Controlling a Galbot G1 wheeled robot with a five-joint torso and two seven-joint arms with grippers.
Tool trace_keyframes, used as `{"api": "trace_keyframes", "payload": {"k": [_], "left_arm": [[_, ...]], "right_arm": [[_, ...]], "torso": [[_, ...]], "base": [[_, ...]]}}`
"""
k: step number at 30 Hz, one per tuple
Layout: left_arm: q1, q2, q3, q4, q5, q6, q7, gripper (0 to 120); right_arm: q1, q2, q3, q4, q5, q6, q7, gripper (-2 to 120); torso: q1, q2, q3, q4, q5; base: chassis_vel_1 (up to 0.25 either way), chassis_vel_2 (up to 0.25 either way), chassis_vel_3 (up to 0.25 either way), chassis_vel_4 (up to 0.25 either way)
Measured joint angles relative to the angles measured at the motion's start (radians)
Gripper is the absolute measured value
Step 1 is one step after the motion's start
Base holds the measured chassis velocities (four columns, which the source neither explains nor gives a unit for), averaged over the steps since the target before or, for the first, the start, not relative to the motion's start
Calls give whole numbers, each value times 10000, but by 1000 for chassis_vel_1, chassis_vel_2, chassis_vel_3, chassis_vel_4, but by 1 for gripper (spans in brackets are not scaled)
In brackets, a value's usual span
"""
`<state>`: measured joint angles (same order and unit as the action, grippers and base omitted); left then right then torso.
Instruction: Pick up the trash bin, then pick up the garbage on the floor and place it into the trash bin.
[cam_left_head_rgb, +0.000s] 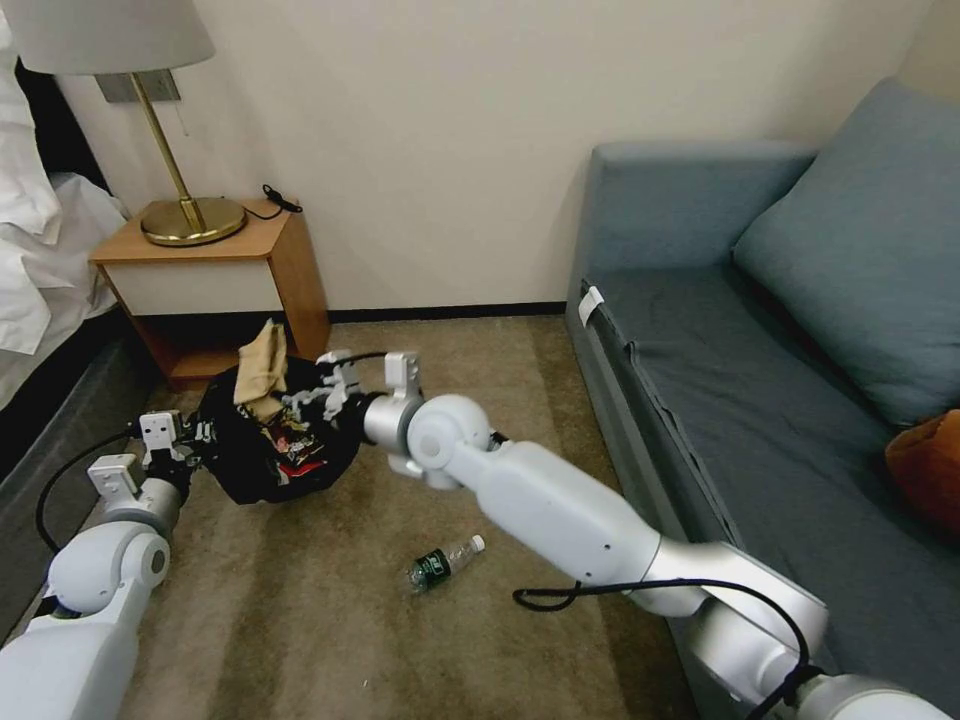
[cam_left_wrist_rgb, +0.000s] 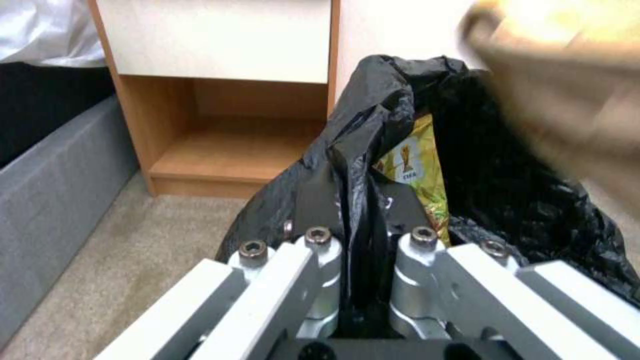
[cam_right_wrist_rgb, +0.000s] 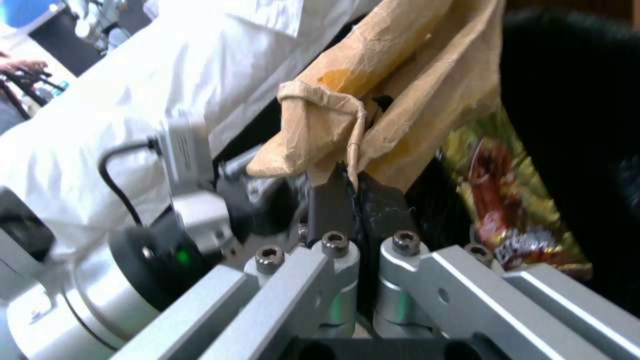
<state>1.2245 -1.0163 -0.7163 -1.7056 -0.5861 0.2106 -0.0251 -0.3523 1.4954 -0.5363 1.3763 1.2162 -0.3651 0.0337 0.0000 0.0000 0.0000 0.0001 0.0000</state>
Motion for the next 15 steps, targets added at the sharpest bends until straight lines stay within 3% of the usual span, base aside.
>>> {"api": "trace_keyframes", "payload": {"k": [15], "left_arm": [[18, -1, 1, -187, -115, 21, -18, 5]], "right_arm": [[-101, 140, -665, -1270, -1171, 609, -230, 0]], "torso": [[0, 0, 0, -3, 0]], "base": [[0, 0, 0, 0]]}}
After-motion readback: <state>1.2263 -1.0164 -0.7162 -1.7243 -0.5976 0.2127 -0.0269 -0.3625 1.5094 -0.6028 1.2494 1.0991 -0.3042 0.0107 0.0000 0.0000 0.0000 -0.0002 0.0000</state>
